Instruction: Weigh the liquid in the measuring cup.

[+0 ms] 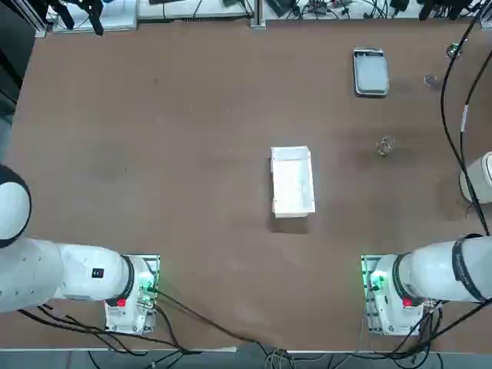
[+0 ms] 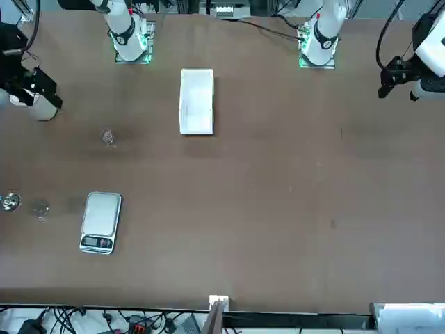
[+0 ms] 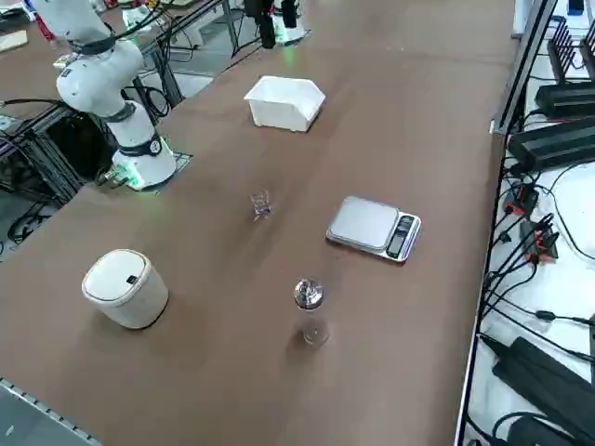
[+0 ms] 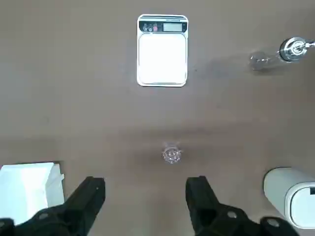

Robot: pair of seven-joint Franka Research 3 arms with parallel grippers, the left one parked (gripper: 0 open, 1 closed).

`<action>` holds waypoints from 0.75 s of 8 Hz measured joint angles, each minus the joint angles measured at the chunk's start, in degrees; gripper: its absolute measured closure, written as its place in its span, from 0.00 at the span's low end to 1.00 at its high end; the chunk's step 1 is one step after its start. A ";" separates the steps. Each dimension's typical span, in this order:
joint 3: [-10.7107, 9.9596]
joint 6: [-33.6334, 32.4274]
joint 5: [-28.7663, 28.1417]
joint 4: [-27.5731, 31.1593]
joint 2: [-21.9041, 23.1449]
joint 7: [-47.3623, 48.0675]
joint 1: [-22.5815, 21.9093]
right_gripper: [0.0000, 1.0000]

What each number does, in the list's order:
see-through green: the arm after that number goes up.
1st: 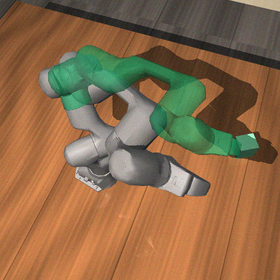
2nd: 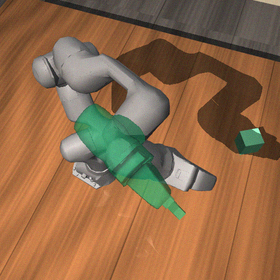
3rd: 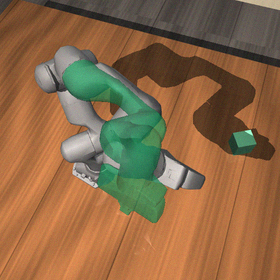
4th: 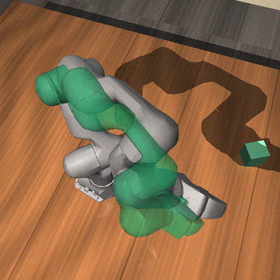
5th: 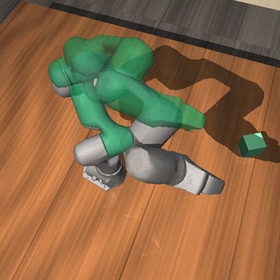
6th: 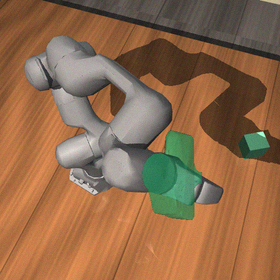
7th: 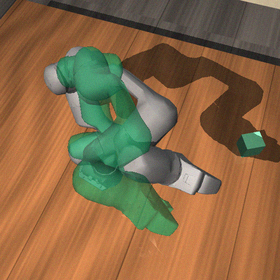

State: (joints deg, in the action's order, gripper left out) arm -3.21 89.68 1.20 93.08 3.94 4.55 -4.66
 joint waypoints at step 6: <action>1.20 -0.45 1.74 0.06 -0.54 10.70 -3.40 0.00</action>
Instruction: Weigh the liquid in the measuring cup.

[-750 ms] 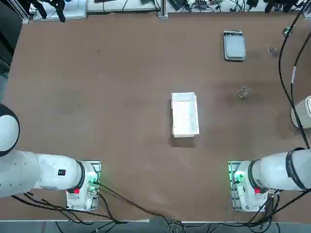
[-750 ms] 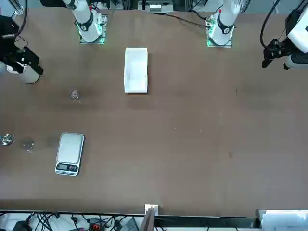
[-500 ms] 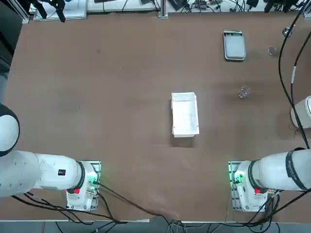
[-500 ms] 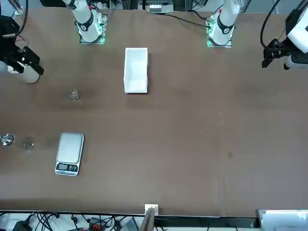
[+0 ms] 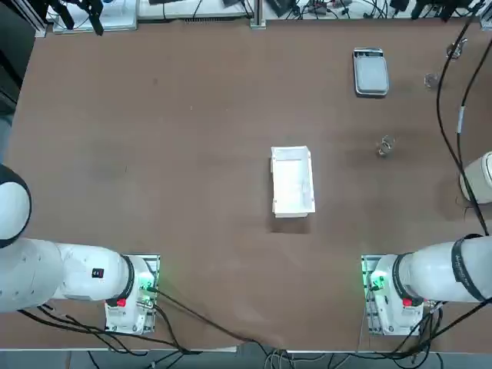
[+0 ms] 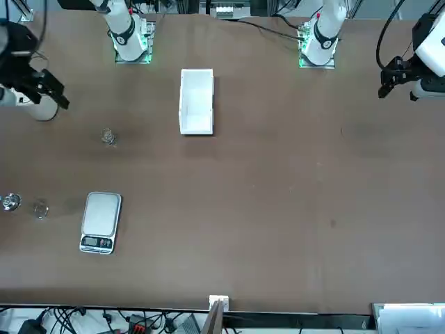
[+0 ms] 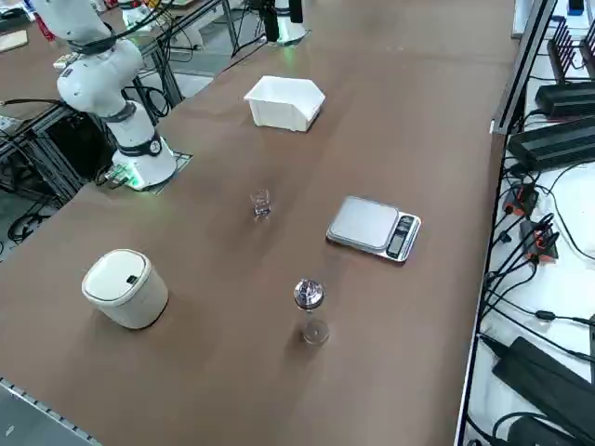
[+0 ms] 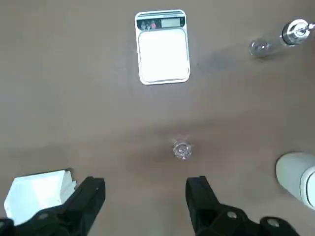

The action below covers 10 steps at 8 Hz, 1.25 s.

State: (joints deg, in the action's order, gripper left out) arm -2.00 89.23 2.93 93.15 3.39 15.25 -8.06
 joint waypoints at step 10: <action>0.55 9.35 19.80 10.77 -15.66 53.03 -18.96 0.00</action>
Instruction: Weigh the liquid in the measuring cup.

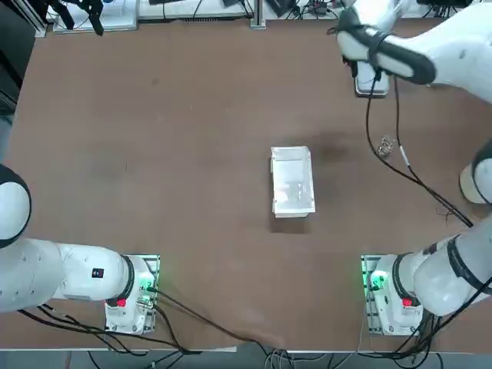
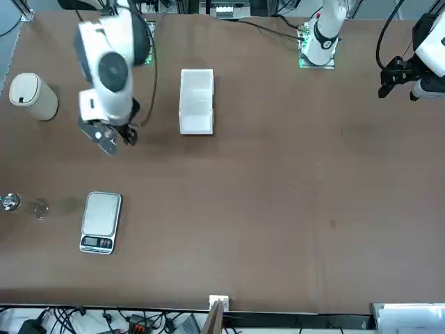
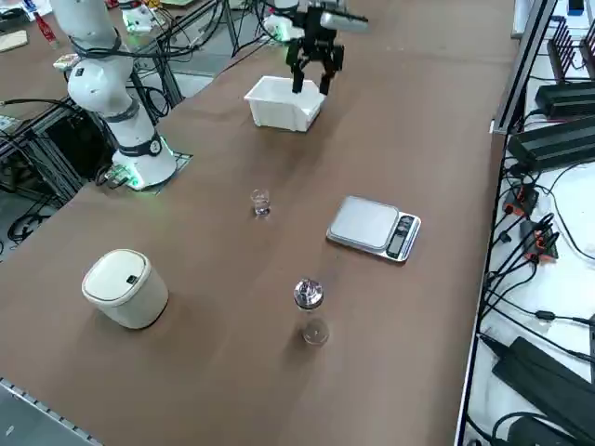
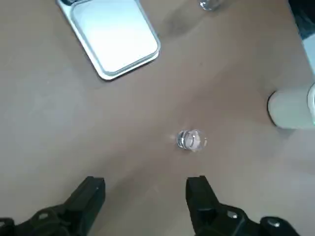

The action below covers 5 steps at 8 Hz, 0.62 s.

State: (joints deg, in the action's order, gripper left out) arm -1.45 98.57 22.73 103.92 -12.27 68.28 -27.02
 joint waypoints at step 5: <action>-0.02 0.55 6.37 0.00 -6.31 27.29 -1.74 0.01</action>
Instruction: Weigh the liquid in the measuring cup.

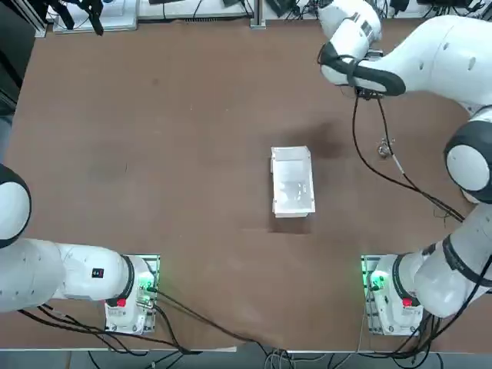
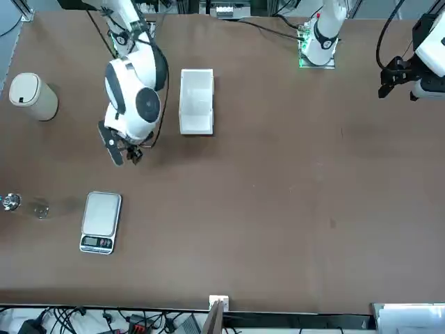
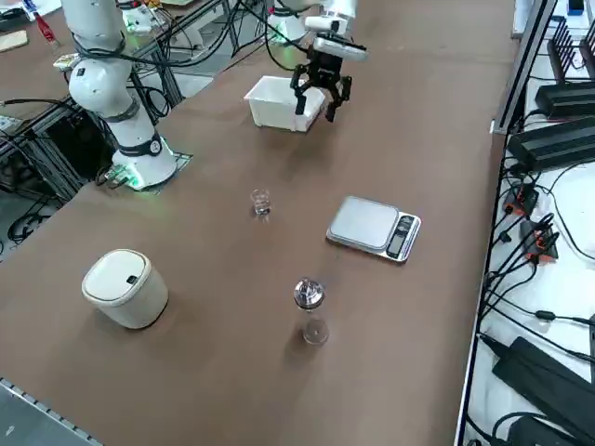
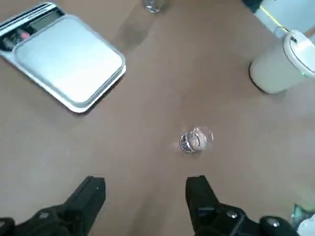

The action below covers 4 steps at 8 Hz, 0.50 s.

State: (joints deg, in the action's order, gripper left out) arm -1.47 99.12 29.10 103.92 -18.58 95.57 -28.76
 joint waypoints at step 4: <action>-0.15 -0.47 3.09 -0.01 -2.45 14.38 0.00 0.01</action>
State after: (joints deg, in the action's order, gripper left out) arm -1.62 98.66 32.19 103.90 -21.03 109.95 -28.76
